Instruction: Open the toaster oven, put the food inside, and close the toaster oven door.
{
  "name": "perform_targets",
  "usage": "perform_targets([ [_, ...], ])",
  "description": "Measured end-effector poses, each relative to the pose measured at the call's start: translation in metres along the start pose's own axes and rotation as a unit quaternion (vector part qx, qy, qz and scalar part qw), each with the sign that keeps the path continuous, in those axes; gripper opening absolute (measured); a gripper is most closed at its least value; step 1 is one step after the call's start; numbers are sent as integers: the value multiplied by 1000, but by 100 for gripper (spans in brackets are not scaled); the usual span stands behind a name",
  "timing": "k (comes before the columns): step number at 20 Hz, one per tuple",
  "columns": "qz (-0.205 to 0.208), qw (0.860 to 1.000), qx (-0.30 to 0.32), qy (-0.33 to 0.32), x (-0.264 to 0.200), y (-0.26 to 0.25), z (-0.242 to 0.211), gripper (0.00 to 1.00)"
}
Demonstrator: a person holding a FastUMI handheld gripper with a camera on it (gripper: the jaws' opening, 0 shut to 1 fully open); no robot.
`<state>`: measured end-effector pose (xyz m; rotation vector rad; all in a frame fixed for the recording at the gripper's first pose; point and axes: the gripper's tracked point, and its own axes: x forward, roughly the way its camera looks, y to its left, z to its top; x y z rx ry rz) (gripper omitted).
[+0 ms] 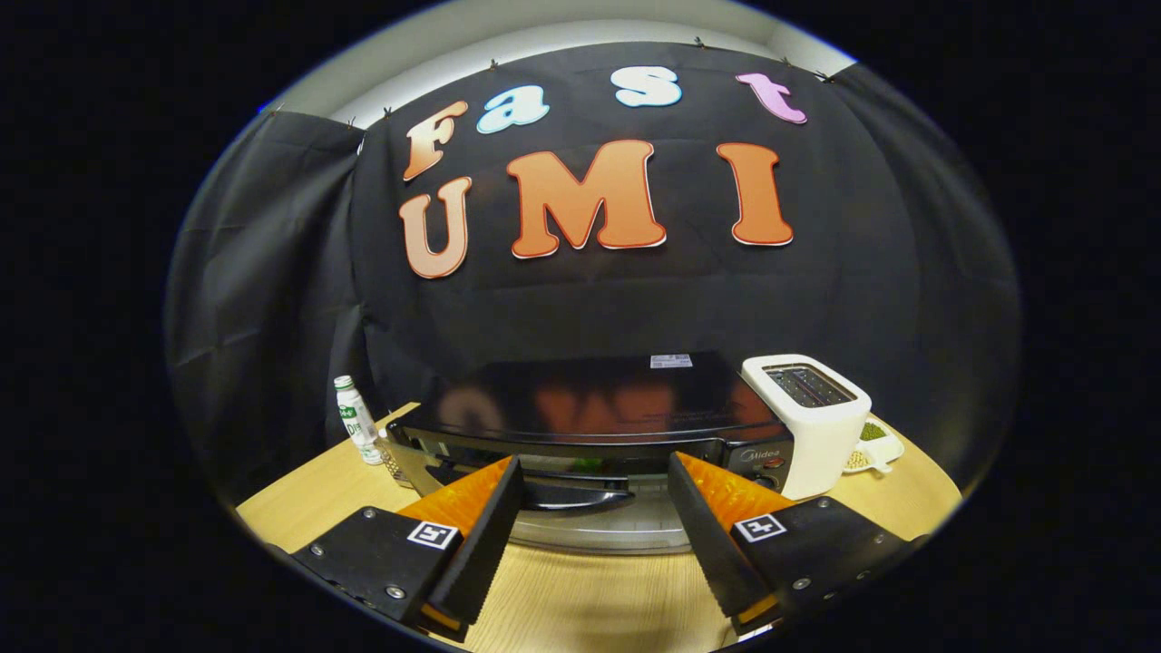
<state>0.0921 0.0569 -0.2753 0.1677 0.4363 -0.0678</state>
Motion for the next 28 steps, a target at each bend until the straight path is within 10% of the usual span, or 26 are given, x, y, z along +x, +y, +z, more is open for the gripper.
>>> perform_targets([
  [28,-6,971,-70,-230,-192,-16,256,97],
])
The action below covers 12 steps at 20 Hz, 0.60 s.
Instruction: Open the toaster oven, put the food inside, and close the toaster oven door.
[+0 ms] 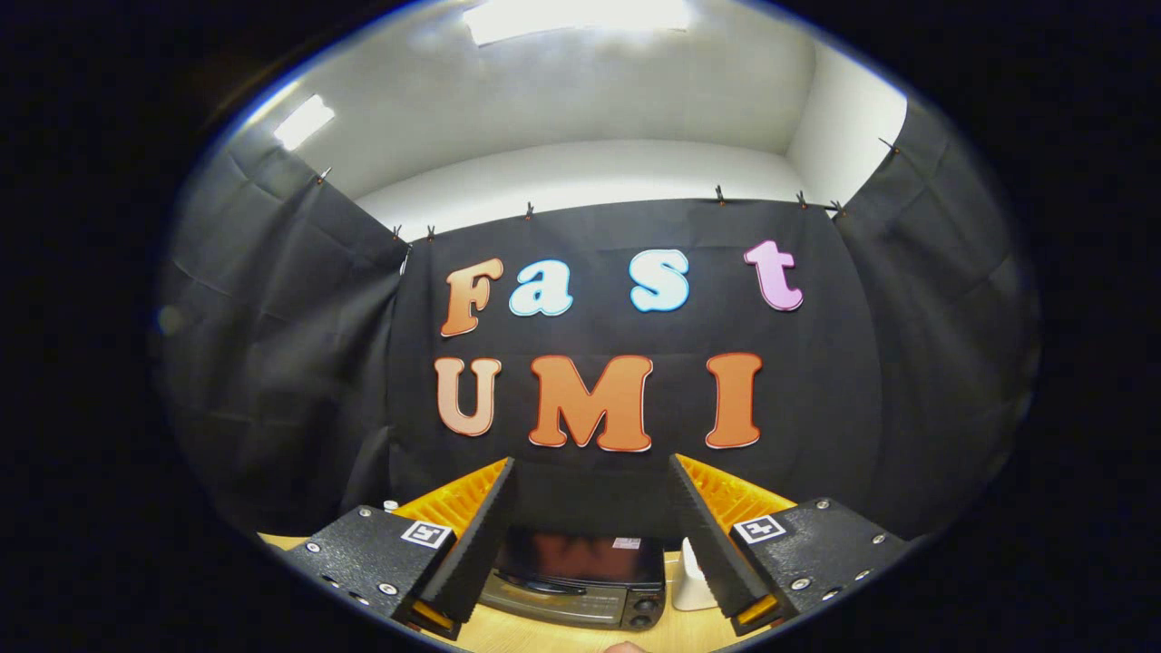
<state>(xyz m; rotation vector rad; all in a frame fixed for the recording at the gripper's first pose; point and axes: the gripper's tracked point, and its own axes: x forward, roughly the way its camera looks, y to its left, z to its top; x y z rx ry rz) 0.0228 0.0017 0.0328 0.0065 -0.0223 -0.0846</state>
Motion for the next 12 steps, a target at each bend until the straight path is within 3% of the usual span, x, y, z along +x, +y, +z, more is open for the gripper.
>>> perform_targets([
  [12,22,999,-34,-18,-20,15,64,99],
])
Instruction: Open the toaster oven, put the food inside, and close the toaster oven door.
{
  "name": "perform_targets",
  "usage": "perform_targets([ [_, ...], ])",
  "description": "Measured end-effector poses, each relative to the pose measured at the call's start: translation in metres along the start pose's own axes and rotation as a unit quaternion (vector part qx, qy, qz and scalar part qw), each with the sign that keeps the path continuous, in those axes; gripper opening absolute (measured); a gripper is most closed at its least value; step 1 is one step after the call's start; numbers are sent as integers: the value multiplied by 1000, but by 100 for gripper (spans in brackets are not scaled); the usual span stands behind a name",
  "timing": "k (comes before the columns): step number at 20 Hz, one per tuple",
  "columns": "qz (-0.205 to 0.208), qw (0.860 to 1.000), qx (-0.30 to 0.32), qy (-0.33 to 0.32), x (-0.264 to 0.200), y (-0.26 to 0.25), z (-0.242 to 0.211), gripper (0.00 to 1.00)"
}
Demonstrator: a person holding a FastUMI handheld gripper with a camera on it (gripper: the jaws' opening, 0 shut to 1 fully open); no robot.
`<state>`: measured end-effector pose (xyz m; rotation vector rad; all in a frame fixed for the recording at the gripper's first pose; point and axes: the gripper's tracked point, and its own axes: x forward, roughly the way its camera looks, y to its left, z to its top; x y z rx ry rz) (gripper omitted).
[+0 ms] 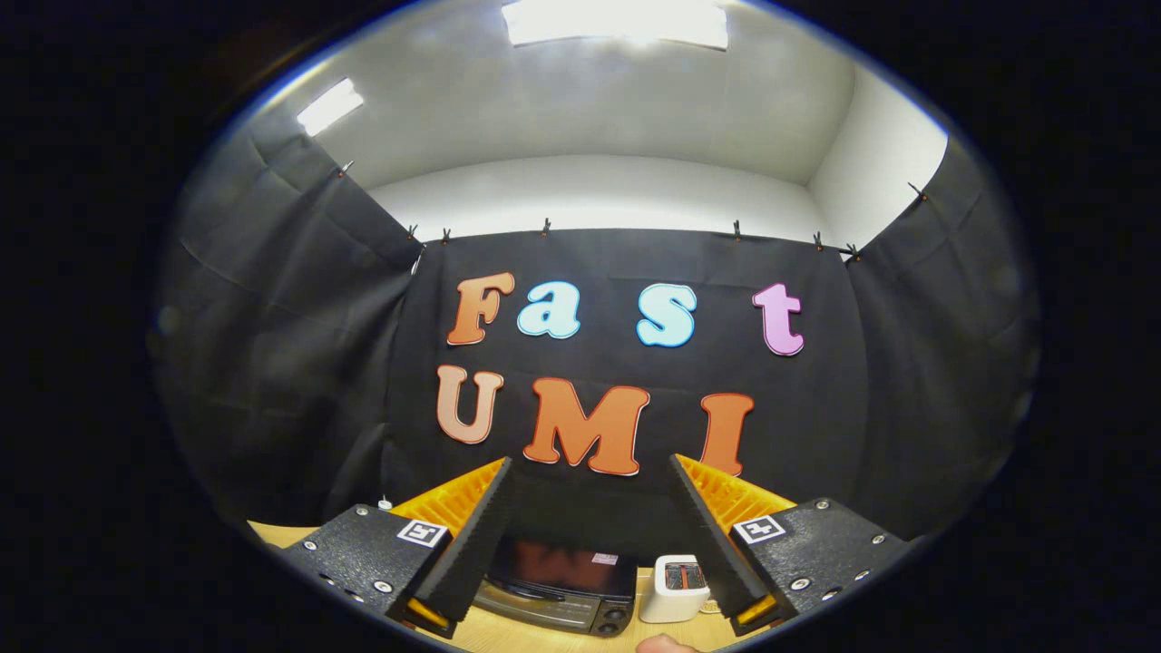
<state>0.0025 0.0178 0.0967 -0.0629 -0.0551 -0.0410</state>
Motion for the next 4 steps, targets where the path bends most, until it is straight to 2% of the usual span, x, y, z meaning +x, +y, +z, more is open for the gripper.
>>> perform_targets([
  [4,22,1000,3,-1,-3,12,10,99],
])
